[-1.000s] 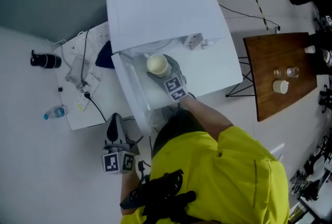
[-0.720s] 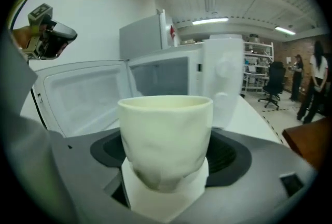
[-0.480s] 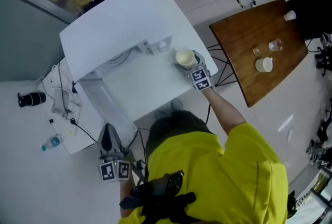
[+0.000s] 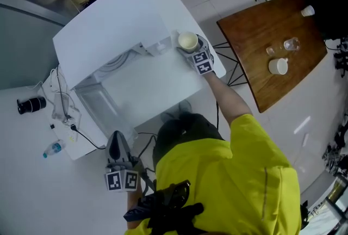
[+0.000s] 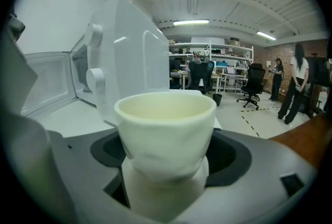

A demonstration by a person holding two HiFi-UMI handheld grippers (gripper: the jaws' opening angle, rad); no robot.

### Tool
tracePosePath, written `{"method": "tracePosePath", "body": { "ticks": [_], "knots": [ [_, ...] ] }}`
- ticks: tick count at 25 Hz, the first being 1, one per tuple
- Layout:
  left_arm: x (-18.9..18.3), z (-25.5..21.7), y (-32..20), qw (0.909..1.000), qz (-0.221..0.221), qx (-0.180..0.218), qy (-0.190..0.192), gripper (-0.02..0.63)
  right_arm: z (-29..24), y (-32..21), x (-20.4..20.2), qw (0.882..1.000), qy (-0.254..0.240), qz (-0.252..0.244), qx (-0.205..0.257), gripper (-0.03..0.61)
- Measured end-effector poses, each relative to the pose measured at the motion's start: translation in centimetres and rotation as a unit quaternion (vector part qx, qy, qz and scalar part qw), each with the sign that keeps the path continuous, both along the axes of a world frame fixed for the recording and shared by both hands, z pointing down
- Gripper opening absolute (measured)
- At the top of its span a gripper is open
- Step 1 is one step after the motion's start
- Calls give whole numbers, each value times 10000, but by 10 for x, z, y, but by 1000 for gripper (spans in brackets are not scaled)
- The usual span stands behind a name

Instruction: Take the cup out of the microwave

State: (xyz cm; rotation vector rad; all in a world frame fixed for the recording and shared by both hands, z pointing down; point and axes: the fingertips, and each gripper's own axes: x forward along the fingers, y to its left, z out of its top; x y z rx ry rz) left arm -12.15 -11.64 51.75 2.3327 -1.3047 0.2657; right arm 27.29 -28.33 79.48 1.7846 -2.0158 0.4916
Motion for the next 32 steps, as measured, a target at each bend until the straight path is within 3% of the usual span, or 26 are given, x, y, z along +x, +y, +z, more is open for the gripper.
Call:
{"method": "tracePosePath", "body": {
  "ticks": [8,12,15,17,19,20,22,23,25,26,28,30,32],
  "knots": [
    [-3,-6,0,9999,-94,121,50,5,13,19,8,9993,30,170,-344,485],
    [-5,-16,-3,9996,-157,190,144,5,-3,88,-11,9975,-261,144,-642,485],
    [-15,-30,-8,9989,-254,298,237,5,-57,153,-55,9937,-983,-99,-519,485],
    [-25,-40,-10,9983,-309,407,264,5,-120,175,-90,9879,-1520,-272,-155,480],
    [-34,-53,-11,9975,-353,517,317,5,-195,178,-122,9826,-1728,-572,371,457],
    [-37,-60,-11,9971,-364,576,328,5,-233,175,-135,9800,-1728,-745,654,411],
    [-43,-75,-10,9963,-383,704,317,5,-306,169,-159,9730,-1694,-1038,1171,383],
    [-46,-83,-10,9957,-398,770,314,5,-338,167,-169,9692,-1681,-1122,1406,327],
    [-52,-98,-8,9946,-429,889,330,5,-392,169,-181,9620,-1658,-1138,1846,293],
    [-55,-106,-7,9940,-441,941,345,5,-413,172,-186,9594,-1647,-1089,2014,217],
    [-61,-119,-5,9927,-454,1045,394,5,-444,182,-196,9555,-1642,-1025,2225,192],
    [-67,-129,-3,9919,-460,1102,443,5,-460,191,-203,9552,-1604,-948,2298,66],
    [-72,-134,0,9919,-447,1096,457,5,-465,197,-208,9563,-1544,-937,2301,40]
  ]
}}
